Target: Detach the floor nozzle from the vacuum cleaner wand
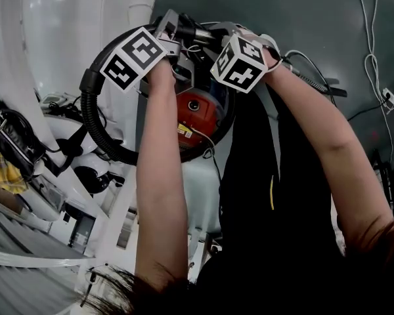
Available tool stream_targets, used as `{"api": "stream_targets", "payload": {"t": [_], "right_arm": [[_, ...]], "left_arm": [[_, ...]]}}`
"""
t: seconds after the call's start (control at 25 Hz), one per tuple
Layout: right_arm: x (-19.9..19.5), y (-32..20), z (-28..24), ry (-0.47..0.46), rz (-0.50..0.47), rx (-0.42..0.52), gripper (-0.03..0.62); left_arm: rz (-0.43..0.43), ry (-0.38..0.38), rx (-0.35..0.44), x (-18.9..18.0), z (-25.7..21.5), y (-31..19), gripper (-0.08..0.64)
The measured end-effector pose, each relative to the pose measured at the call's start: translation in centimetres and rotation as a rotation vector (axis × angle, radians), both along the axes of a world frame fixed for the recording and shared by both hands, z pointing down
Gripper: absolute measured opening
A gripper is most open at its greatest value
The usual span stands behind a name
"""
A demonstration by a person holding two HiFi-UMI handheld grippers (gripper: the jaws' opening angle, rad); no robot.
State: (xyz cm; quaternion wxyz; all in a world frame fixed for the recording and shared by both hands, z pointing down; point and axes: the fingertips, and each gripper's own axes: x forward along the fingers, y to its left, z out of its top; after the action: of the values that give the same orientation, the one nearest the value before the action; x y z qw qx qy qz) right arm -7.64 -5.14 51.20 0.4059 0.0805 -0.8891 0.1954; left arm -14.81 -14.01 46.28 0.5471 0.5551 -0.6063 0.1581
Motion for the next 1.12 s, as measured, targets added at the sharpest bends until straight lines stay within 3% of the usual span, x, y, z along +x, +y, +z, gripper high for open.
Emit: {"api": "stream_targets", "payload": {"t": [0.24,0.4,0.52,0.6,0.68,0.8,0.88,0.96,1.12], "right_arm": [[0.6,-0.4,0.3,0.078,0.066,0.089,0.162],[0.9,0.1,-0.4,-0.05,0.013,-0.036,0.164],[1.3,0.3,-1.0,-0.124,-0.021,-0.151,0.166],[1.3,0.4,-1.0,-0.106,-0.013,-0.153,0.166],[1.4,0.3,-0.6,-0.051,0.024,-0.09,0.166],[1.8,0.6,0.1,0.057,0.071,0.05,0.166],[2.0,1.1,0.5,0.083,0.072,0.082,0.166],[2.1,1.6,0.5,0.018,0.035,0.018,0.167],[2.5,2.3,-0.9,-0.175,-0.073,-0.266,0.169]], "left_arm": [[-0.017,0.03,-0.033,0.2,0.5,-0.4,0.147],[0.104,0.057,0.122,1.4,-1.0,-0.7,0.15],[0.125,0.066,0.146,1.7,-1.3,-0.7,0.15],[0.09,0.059,0.098,1.4,-0.9,-0.5,0.149],[0.027,0.066,0.027,1.0,-0.1,-0.2,0.147],[-0.126,0.134,-0.088,0.4,1.2,0.7,0.138],[-0.185,0.18,-0.096,0.3,1.6,1.2,0.12],[-0.157,0.187,-0.017,0.5,1.0,1.2,0.121],[-0.057,0.219,0.18,1.6,-1.2,0.7,0.117]]}}
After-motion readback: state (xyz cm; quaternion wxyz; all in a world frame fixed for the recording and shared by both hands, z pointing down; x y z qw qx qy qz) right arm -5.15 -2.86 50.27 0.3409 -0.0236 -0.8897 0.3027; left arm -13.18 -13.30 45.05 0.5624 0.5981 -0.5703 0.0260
